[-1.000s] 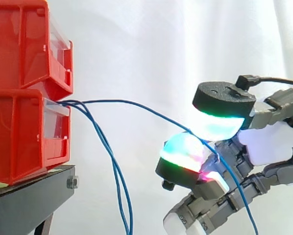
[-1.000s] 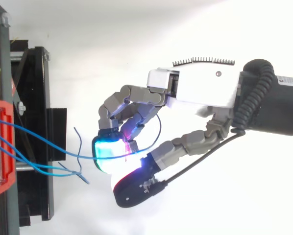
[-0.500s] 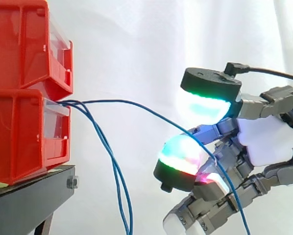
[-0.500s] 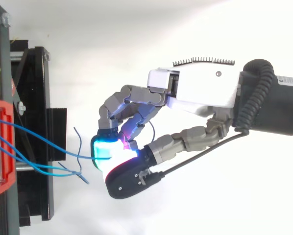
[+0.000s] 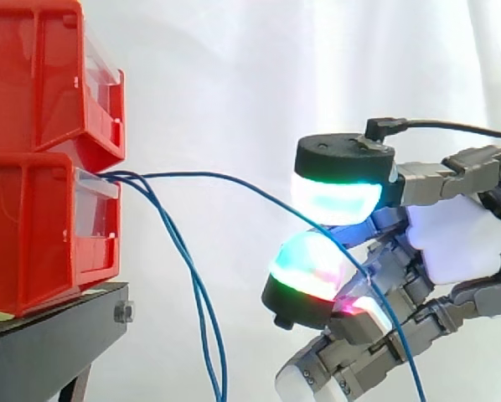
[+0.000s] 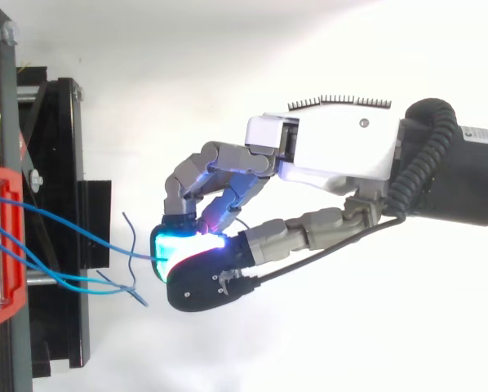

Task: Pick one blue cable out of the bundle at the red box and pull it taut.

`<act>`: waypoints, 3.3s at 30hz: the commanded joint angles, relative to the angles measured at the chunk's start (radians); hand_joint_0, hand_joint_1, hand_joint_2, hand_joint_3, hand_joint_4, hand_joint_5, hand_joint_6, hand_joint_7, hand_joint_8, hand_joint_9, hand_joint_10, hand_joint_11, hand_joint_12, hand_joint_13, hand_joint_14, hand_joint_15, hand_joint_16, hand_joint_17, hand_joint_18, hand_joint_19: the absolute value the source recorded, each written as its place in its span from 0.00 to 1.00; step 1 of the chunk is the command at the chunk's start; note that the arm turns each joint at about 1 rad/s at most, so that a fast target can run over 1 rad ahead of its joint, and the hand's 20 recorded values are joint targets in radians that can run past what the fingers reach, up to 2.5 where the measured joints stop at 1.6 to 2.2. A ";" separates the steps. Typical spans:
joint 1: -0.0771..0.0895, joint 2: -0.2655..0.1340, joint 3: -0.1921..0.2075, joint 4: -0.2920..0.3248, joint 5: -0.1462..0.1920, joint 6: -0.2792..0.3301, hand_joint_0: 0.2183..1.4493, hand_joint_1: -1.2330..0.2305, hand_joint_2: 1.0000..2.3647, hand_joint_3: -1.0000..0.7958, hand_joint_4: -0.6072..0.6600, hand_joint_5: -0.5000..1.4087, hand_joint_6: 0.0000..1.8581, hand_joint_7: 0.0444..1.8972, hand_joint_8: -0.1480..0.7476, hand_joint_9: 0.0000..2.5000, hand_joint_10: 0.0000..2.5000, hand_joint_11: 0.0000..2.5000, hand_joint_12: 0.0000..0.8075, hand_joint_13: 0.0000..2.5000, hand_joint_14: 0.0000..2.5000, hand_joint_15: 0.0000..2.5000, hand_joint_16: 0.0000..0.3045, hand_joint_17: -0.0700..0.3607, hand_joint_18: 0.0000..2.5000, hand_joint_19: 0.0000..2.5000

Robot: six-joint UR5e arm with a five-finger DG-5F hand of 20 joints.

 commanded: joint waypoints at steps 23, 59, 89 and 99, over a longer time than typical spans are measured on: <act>0.000 0.000 -0.002 0.000 0.000 0.000 0.24 0.54 0.00 0.33 0.58 0.20 0.43 0.45 0.63 0.35 0.00 0.44 0.52 0.15 0.00 0.12 0.23 0.53 0.08 0.10; 0.000 0.000 -0.005 0.000 0.000 0.000 0.25 0.37 0.00 0.38 0.59 0.19 0.46 0.50 0.61 0.35 0.00 0.43 0.50 0.17 0.00 0.12 0.22 0.51 0.10 0.08; 0.000 0.000 -0.009 0.000 0.000 0.000 0.30 0.31 0.00 0.53 0.55 0.20 0.48 0.51 0.64 0.37 0.00 0.43 0.53 0.19 0.00 0.11 0.24 0.54 0.15 0.06; 0.000 0.000 -0.009 0.000 0.000 0.000 0.32 0.27 0.01 0.58 0.50 0.21 0.49 0.57 0.64 0.39 0.00 0.44 0.52 0.21 0.00 0.12 0.23 0.53 0.17 0.06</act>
